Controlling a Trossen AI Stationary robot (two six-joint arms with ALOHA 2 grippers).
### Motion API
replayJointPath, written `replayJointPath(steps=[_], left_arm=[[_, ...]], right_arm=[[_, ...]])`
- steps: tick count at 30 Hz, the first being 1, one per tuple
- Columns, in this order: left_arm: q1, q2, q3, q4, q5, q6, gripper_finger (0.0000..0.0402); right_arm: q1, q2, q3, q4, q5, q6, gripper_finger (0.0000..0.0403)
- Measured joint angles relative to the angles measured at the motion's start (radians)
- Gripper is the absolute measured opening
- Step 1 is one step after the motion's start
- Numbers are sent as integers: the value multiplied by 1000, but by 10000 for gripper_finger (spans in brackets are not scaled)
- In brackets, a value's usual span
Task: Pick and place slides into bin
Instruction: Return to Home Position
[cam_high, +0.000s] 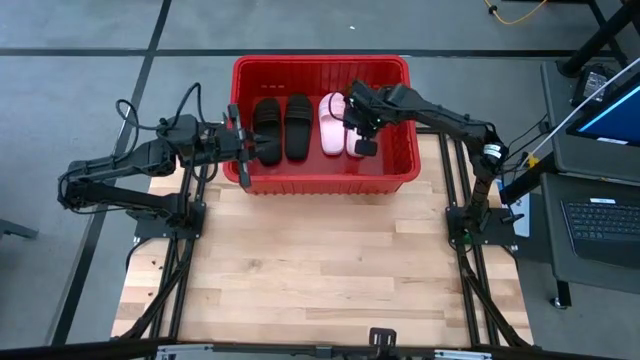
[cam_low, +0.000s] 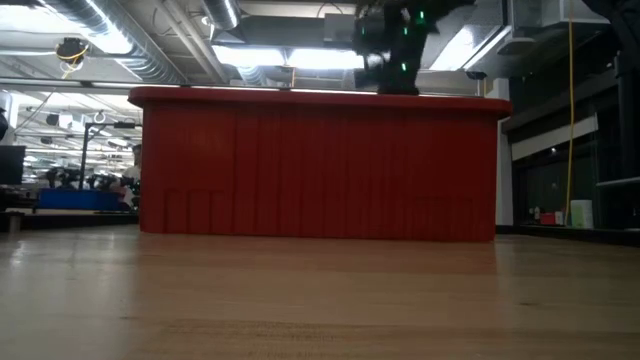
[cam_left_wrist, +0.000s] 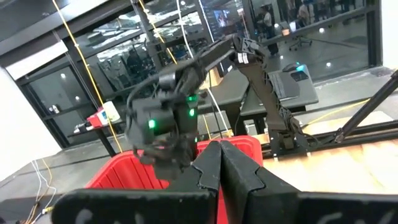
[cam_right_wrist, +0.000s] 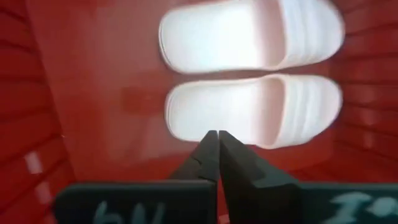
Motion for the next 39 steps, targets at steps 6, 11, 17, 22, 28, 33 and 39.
replayJointPath(steps=[6,11,17,22,28,33,39], left_arm=[[0,-87,0,-95,-2,-31,1],[0,-191,0,-229,-57,-45,2],[0,-297,-1,-405,-69,-73,1],[0,-398,-145,-401,-21,-155,1],[0,-605,-378,-215,-39,-195,1],[0,-804,-450,-215,-61,-217,1],[1,-902,-488,-278,-142,-217,1]], right_arm=[[51,0,233,-124,1,71,10],[110,0,368,-180,1,100,6],[192,0,390,-182,-8,172,4],[271,-2,305,-41,-131,268,3],[353,-6,179,124,-96,365,2],[408,-15,148,184,-40,465,1],[467,-26,147,280,42,520,1]])
